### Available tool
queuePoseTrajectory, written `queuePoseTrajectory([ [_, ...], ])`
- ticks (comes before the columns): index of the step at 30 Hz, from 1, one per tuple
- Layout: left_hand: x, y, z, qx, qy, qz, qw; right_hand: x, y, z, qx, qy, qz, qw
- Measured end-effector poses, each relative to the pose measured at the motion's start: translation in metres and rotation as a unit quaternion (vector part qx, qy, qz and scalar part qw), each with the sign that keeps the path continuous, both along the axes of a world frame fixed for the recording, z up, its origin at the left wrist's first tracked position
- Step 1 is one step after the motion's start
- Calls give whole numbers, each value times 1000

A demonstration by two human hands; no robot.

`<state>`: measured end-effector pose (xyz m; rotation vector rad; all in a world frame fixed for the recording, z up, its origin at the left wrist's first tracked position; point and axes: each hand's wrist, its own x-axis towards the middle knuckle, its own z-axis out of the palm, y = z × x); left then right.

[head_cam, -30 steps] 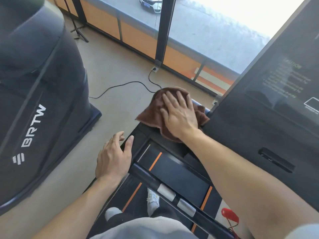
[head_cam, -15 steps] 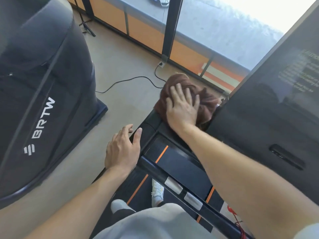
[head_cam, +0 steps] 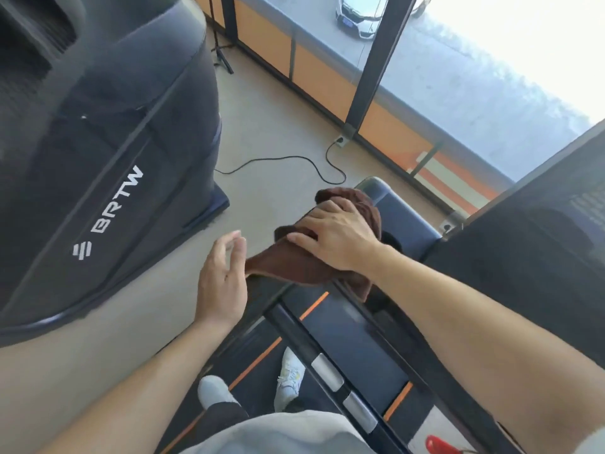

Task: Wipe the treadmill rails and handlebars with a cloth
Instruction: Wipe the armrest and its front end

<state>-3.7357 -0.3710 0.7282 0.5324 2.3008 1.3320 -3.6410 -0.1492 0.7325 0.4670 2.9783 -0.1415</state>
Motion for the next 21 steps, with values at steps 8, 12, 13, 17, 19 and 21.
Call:
queuePoseTrajectory([
  [8,-23,-89,9,-107,-5,73,992,-45,14,14,0,-127,-67,990],
  [12,-9,-138,22,-118,43,149,981,-65,-89,12,-87,-145,84,982],
  [13,-3,-149,23,-120,50,160,979,-66,-116,9,-94,-134,129,978],
  [17,23,-193,21,-116,55,212,969,-62,-212,-4,-118,-55,271,954],
  [19,30,-208,17,-135,45,233,962,-58,-251,-9,-121,-16,324,938],
  [21,36,-225,12,-156,43,249,955,-56,-278,-17,-112,10,354,929],
])
